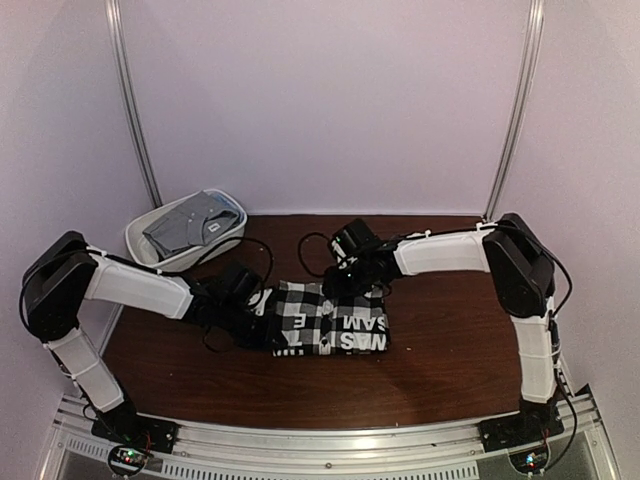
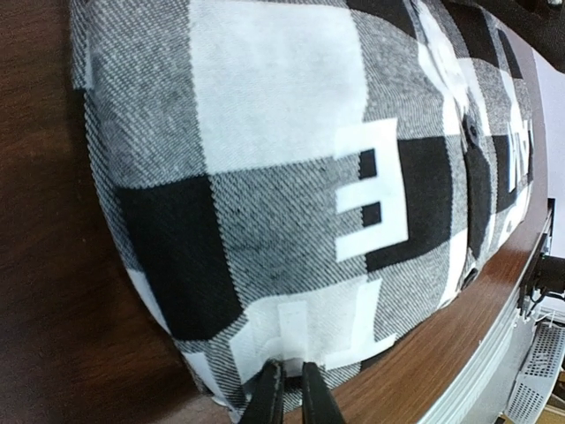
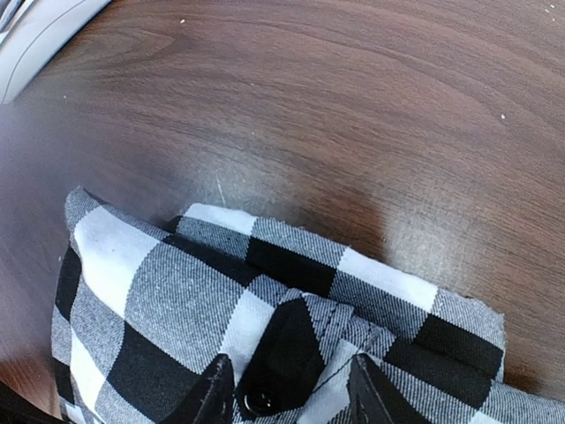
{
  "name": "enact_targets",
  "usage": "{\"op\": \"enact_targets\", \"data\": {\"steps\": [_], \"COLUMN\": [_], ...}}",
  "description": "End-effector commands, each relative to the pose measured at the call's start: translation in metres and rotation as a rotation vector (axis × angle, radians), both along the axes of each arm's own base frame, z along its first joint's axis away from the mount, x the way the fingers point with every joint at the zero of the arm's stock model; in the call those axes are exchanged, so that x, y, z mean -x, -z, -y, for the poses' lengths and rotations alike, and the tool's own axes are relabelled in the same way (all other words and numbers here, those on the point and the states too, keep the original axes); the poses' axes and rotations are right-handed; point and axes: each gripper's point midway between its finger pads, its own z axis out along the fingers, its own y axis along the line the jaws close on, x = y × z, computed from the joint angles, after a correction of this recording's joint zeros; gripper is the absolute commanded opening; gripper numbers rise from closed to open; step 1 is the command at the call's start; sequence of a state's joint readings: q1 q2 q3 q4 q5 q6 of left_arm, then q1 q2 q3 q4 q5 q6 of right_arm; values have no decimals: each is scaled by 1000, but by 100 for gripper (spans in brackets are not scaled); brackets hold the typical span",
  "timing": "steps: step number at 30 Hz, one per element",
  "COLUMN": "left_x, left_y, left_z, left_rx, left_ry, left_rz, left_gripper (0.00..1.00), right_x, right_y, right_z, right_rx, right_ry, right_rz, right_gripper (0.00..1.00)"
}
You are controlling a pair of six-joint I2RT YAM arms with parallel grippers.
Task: Fold and stack the long sleeve shirts
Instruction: Smooth out the rectangle-folded shirt at the center of the board, then pick up the square-folded shirt from the center of the board.
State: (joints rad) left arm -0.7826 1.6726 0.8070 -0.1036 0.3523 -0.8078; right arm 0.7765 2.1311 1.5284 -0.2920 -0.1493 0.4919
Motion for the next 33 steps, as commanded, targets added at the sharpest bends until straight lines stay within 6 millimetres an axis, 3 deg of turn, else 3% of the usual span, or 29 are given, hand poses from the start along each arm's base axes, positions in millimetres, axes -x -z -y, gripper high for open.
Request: {"op": "enact_targets", "data": {"steps": [1,7,12,22,28,33], "left_x": [-2,-20,-40,-82,-89,-90], "left_y": [-25,-54,-55,-46,-27,-12], "left_z": [1,-9,-16,-19,-16,-18], "left_rx": [27,7,6,46,27,4], "left_ry": [-14,-83,-109,-113,-91,-95], "left_rz": [43,124,137,138,105,79], "left_gripper": [10,24,36,48,49,49], "right_x": [2,33,66,136,154,163], "right_y": [-50,-74,-72,-32,5,20], "right_z": [7,23,36,67,82,87], "right_rx": [-33,-55,-64,-78,-61,-69], "right_ry": [-5,-7,-12,-2,17,15], "right_rz": [61,83,58,-52,-117,-149], "right_gripper": [47,47,44,39,37,36]}}
